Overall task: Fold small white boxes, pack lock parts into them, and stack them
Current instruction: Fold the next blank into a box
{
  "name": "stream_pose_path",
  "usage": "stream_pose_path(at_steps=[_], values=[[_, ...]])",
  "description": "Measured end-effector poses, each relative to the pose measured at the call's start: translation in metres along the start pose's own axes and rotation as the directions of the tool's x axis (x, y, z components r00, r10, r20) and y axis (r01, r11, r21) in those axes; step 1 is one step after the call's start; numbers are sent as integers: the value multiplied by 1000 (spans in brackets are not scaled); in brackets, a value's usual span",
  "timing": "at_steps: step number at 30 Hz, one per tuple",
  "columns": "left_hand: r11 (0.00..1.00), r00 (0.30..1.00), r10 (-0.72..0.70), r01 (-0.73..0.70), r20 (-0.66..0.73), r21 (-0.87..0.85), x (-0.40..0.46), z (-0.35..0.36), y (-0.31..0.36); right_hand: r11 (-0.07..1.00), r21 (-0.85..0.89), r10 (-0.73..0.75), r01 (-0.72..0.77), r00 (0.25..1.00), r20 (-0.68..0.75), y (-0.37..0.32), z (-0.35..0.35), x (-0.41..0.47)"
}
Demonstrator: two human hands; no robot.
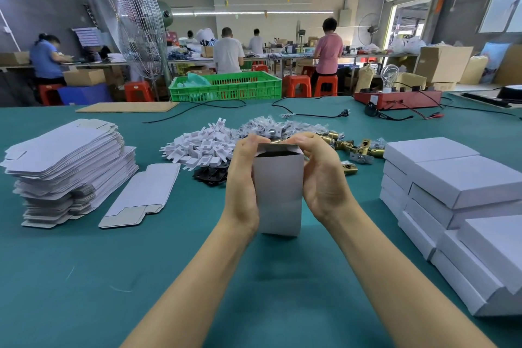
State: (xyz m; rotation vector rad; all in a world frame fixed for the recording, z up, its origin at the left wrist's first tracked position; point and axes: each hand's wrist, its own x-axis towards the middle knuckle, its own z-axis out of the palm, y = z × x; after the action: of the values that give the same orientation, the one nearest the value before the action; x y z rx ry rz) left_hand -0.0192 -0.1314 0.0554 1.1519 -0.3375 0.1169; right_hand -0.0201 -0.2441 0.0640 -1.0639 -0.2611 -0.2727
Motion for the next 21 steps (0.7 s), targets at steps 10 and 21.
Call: stream_pose_path(at_steps=[10,21], values=[[992,998,38,-33,-41,118,-1,5,2,999,-46,-2,0,999,-50,0,-5,0],[956,988,153,-150,8,253,3,0,-1,986,-142,-90,92,996,22,-6,1,-2]])
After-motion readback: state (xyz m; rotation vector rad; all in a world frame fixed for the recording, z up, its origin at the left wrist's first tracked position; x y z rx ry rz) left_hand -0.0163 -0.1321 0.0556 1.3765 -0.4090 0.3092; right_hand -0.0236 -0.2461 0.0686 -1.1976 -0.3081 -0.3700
